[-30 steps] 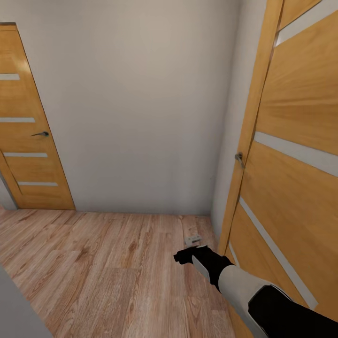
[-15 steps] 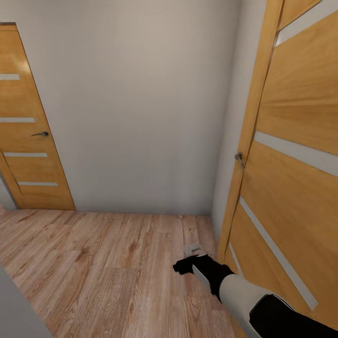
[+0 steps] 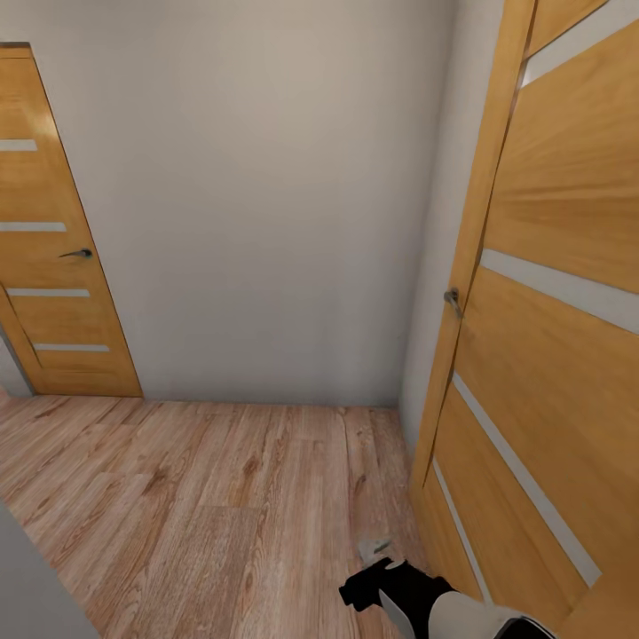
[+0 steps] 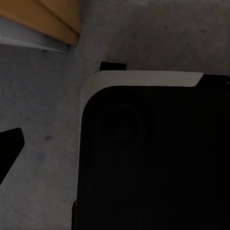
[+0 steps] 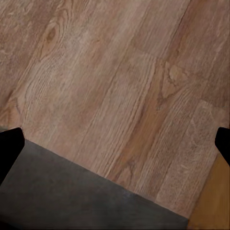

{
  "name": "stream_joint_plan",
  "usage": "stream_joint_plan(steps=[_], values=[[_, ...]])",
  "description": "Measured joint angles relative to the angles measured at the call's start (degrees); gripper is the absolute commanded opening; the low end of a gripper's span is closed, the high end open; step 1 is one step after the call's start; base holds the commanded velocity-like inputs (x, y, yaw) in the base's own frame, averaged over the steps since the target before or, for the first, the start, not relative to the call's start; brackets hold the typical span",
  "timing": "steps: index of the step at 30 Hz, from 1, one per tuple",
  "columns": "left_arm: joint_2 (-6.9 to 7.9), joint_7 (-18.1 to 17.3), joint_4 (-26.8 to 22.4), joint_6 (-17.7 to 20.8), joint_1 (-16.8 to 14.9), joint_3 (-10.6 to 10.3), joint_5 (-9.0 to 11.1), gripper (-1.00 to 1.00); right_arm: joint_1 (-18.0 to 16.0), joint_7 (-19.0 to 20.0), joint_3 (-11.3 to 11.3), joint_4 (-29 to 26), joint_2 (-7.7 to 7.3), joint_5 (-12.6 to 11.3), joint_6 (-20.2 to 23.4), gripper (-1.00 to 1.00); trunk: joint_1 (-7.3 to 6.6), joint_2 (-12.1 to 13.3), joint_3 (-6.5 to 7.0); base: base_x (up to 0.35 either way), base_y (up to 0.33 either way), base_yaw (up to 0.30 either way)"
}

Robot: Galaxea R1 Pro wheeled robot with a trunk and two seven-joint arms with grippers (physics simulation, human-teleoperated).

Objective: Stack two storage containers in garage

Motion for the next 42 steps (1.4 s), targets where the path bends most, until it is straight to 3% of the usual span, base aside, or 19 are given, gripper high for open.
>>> stream_joint_plan(steps=[5,12,14,19,42], values=[[0.00,0.0,0.0,0.0,0.0,0.0,0.0,1.00,0.1,1.7,0.0,3.2,-0.03,0.0,-3.6,1.00,0.00,0.0,0.00,0.000,0.000,0.000],[0.01,0.0,0.0,0.0,0.0,0.0,0.0,1.00,0.2,2.1,0.1,3.7,-0.03,0.1,-4.5,1.00,0.00,0.0,0.00,0.000,0.000,0.000],[-0.02,0.0,0.0,0.0,0.0,0.0,0.0,1.00,3.9,2.1,0.1,3.7,-0.05,0.2,-5.2,1.00,0.00,0.0,-0.01,0.000,0.000,0.000],[-0.01,0.0,0.0,0.0,0.0,0.0,0.0,1.00,6.2,2.2,0.1,3.7,-0.04,0.2,-7.3,1.00,0.00,0.0,0.00,0.000,0.000,0.000],[-0.02,0.0,0.0,0.0,0.0,0.0,0.0,1.00,15.0,2.0,0.1,3.6,-5.03,0.0,-11.0,1.00,0.00,0.0,0.00,0.000,0.000,0.000]])
